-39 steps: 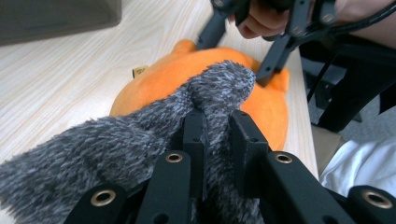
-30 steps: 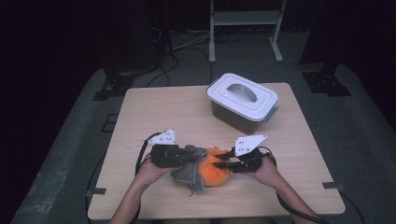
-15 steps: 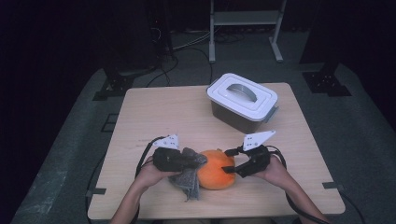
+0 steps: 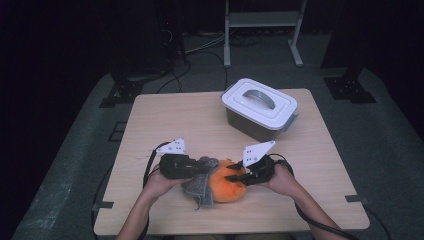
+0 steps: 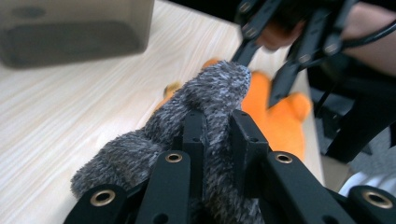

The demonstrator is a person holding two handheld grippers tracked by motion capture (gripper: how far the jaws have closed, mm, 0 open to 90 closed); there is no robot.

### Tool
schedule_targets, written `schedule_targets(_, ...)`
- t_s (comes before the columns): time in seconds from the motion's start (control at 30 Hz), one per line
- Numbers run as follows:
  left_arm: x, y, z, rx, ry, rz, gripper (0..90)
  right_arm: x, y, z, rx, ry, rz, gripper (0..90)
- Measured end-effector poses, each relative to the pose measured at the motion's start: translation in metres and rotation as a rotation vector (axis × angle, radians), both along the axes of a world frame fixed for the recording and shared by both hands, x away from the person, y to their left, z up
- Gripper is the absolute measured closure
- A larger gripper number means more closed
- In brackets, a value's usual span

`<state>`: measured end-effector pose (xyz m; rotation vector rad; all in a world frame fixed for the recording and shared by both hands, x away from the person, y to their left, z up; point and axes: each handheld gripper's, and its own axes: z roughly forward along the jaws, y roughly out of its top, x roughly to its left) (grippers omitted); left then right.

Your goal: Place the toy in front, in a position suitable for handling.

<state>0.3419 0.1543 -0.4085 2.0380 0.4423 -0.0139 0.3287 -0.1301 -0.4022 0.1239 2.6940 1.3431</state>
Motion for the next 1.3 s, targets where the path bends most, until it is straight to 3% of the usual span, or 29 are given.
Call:
schedule_targets(0.03, 0.001, 0.000, -0.004, 0.018, 0.014, -0.004, 77.7, -0.002, -0.001, 0.000, -0.011, -0.004, 0.007, 65.9)
schedule_targets(0.1, 0.002, 0.001, -0.010, 0.010, 0.046, -0.024, 77.7, -0.004, -0.007, -0.003, -0.030, 0.003, 0.007, 64.7)
schedule_targets(0.2, 0.002, -0.002, -0.012, 0.037, 0.068, -0.065, 76.4, -0.006, -0.022, -0.010, 0.001, 0.084, -0.017, 52.6)
schedule_targets(0.43, 0.004, 0.002, -0.017, 0.047, 0.088, -0.054, 76.4, -0.008, -0.027, -0.016, 0.021, 0.092, -0.059, 43.2)
schedule_targets(0.5, 0.004, 0.000, -0.017, 0.021, 0.094, -0.054, 76.6, -0.006, -0.024, -0.018, 0.021, 0.112, -0.071, 45.9)
schedule_targets(0.53, 0.004, -0.002, -0.016, 0.011, 0.095, -0.053, 76.9, -0.004, -0.019, -0.019, -0.005, 0.106, -0.076, 55.2)
schedule_targets(0.57, 0.004, -0.004, -0.015, 0.013, 0.088, -0.050, 76.9, -0.004, -0.019, -0.019, -0.005, 0.106, -0.076, 55.2)
schedule_targets(0.6, 0.005, -0.004, -0.013, -0.002, 0.081, -0.042, 77.0, -0.004, -0.018, -0.014, -0.012, 0.045, -0.067, 64.6)
schedule_targets(0.73, 0.006, 0.000, -0.010, -0.029, 0.088, -0.035, 77.2, 0.007, -0.021, -0.005, 0.030, 0.008, -0.101, 67.3)
schedule_targets(0.77, 0.006, -0.001, -0.009, -0.029, 0.092, -0.037, 77.2, 0.012, -0.022, -0.003, 0.048, 0.027, -0.101, 67.2)
schedule_targets(0.83, 0.003, -0.007, -0.012, 0.026, 0.089, -0.063, 77.2, 0.018, -0.020, -0.006, 0.040, 0.104, -0.069, 61.4)
schedule_targets(0.87, 0.003, -0.007, -0.012, 0.026, 0.089, -0.063, 77.3, 0.018, -0.020, -0.006, 0.040, 0.104, -0.069, 61.4)
schedule_targets(0.93, 0.001, -0.011, -0.014, 0.043, 0.097, -0.094, 77.3, 0.018, -0.021, -0.010, 0.045, 0.230, -0.018, 45.1)
schedule_targets(1.0, 0.001, -0.012, -0.013, 0.041, 0.102, -0.103, 77.2, 0.018, -0.023, -0.009, 0.059, 0.222, -0.027, 41.2)
schedule_targets(1.07, -0.002, -0.016, -0.012, 0.050, 0.106, -0.133, 77.2, 0.021, -0.027, -0.008, 0.077, 0.244, -0.051, 34.5)
schedule_targets(1.13, -0.005, -0.019, -0.011, 0.065, 0.103, -0.156, 77.1, 0.021, -0.026, -0.010, 0.063, 0.261, -0.066, 29.7)
schedule_targets(1.23, -0.005, -0.021, -0.011, 0.056, 0.111, -0.158, 77.1, 0.020, -0.023, -0.015, 0.036, 0.262, -0.082, 29.6)
schedule_targets(1.3, -0.003, -0.020, -0.011, 0.048, 0.119, -0.139, 77.1, 0.018, -0.020, -0.023, 0.029, 0.258, -0.109, 35.0)
